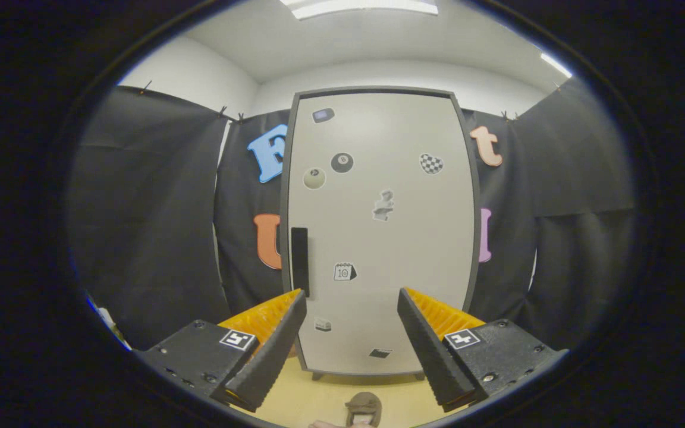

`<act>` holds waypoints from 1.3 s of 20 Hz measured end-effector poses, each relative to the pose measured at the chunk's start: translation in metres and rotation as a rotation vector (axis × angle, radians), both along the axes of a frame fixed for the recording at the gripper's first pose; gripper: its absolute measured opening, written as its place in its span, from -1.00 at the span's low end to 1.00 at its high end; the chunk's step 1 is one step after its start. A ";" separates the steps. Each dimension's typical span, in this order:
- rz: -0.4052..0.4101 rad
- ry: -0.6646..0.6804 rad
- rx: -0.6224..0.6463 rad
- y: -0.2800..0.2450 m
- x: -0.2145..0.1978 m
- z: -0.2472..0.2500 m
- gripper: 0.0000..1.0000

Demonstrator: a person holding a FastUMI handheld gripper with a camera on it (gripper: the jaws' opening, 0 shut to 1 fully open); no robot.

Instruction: Open the shoe cabinet door, grab the shoes and put them into the shoe cabinet, then close the shoe cabinet door.

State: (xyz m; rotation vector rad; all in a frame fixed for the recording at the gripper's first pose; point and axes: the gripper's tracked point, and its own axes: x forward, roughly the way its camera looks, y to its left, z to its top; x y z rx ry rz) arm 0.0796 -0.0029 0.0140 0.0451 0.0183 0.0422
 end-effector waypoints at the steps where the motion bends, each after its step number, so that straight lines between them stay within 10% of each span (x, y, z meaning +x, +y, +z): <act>1: 0.004 -0.001 -0.004 0.003 0.007 0.000 1.00; 22: 0.084 0.023 0.000 0.098 0.187 -0.008 0.99; 26: 0.014 0.049 -0.019 0.088 0.191 -0.017 0.57</act>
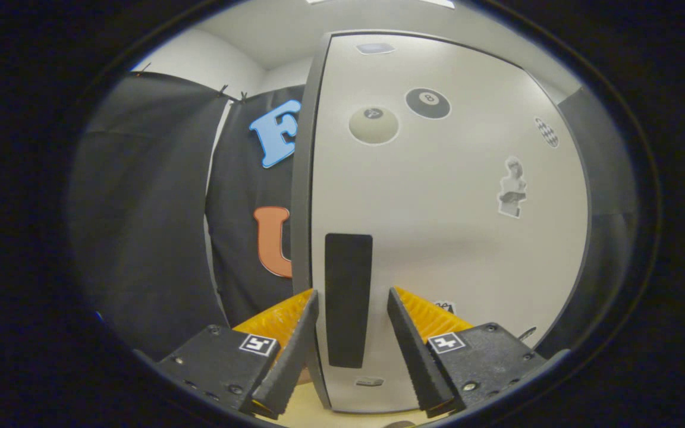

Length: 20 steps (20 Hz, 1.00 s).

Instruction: Open the shoe cabinet door, grab the shoes and put them into the shoe cabinet, then close the shoe cabinet door.

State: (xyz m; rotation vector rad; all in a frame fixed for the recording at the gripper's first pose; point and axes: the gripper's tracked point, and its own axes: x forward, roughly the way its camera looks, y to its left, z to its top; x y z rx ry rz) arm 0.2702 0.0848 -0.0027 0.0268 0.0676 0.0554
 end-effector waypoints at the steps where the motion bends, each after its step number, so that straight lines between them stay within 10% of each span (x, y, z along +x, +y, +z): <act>1: 0.044 0.018 0.019 0.009 0.002 -0.005 0.45; 3: 0.081 0.019 0.068 0.011 0.001 -0.005 -0.32; 20: 0.170 -0.002 0.045 -0.018 -0.070 -0.011 -0.36</act>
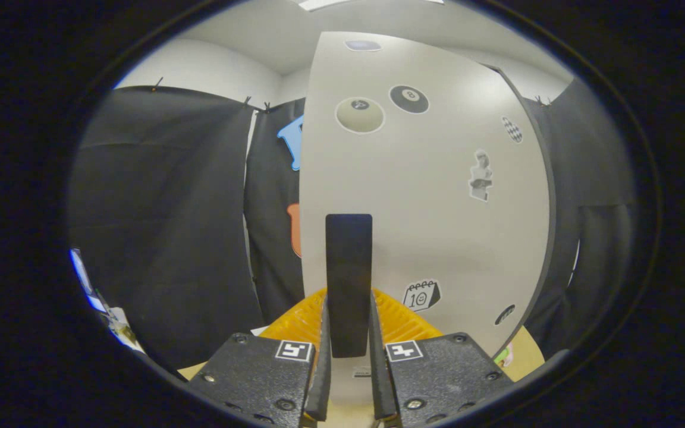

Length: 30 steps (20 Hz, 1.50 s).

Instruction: Open the shoe cabinet door, grab the shoes and put them into the shoe cabinet, then close the shoe cabinet door.

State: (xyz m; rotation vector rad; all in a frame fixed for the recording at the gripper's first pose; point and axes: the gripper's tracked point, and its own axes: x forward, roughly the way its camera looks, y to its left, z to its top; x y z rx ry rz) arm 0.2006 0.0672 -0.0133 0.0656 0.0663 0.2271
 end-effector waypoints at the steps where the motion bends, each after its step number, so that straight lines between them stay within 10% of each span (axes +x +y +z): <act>1: -0.006 -0.001 0.000 -0.002 -0.002 -0.001 -0.36; 20: -0.076 -0.020 0.001 -0.053 -0.046 -0.003 -0.46; 30: -0.296 -0.030 0.067 -0.100 -0.055 -0.002 -0.73</act>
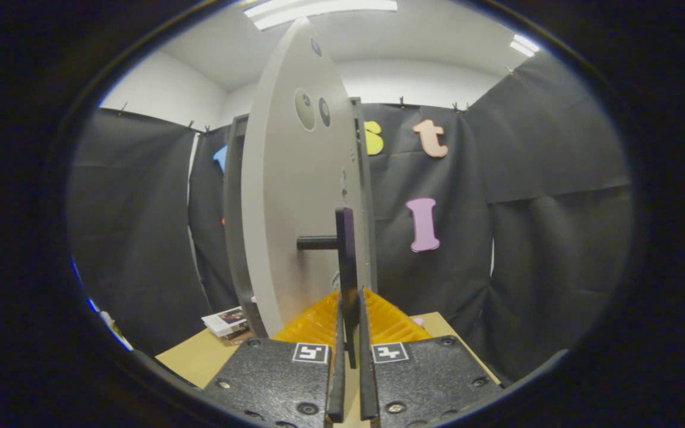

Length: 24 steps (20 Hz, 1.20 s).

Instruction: Open the shoe cabinet door, grab the shoes and put them into the shoe cabinet, then close the shoe cabinet door.

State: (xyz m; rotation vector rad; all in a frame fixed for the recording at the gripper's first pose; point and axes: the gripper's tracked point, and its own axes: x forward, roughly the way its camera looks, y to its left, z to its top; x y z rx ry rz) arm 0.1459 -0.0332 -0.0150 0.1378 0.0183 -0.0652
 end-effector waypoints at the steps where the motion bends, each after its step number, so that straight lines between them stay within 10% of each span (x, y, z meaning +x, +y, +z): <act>1: 0.004 -0.001 0.003 -0.002 0.002 0.000 -0.80; 13: 0.120 -0.018 -0.014 -0.012 0.008 0.000 -0.90; 15: 0.094 -0.015 -0.045 -0.021 0.005 -0.002 -0.69; 22: -0.074 -0.015 0.004 -0.043 -0.010 -0.004 1.00; 24: -0.099 -0.044 0.018 -0.043 -0.016 0.000 1.00</act>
